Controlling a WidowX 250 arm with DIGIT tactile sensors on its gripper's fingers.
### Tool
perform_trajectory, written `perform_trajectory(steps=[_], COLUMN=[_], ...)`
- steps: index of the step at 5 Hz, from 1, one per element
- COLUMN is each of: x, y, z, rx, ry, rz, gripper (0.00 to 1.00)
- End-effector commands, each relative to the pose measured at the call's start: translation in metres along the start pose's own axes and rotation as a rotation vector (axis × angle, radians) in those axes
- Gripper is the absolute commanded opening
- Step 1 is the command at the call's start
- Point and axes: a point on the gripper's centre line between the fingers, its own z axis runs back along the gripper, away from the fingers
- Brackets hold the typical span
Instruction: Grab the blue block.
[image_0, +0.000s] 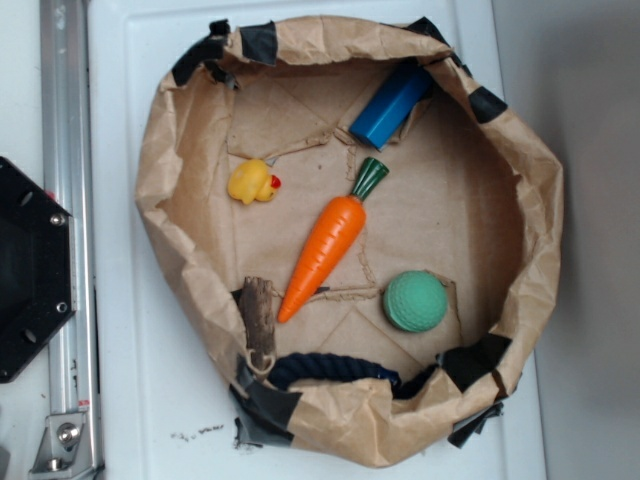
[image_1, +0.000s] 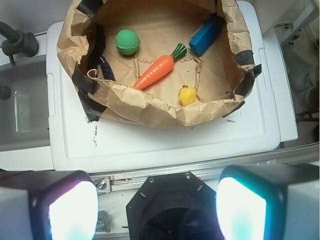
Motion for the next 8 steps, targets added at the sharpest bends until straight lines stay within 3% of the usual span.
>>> perform_trajectory(steps=[1,2,3,4,5,6,8], x=[0.000,0.046,0.090,0.110,0.135,0.136,0.167], y=[0.000,0.022,0.036,0.039,0.046,0.074,0.101], z=[0.000,-0.048,-0.086,-0.111,-0.165,-0.183,-0.179], rx=[0.000,-0.032,-0.019,-0.025,0.031,0.098,0.115], ry=[0.000,-0.066,-0.084,-0.086,-0.030,-0.061,-0.132], rz=[0.000,0.045,0.147,0.253,0.417,0.535,0.600], gripper=[1.00,1.00,1.00,1.00,1.00,1.00,1.00])
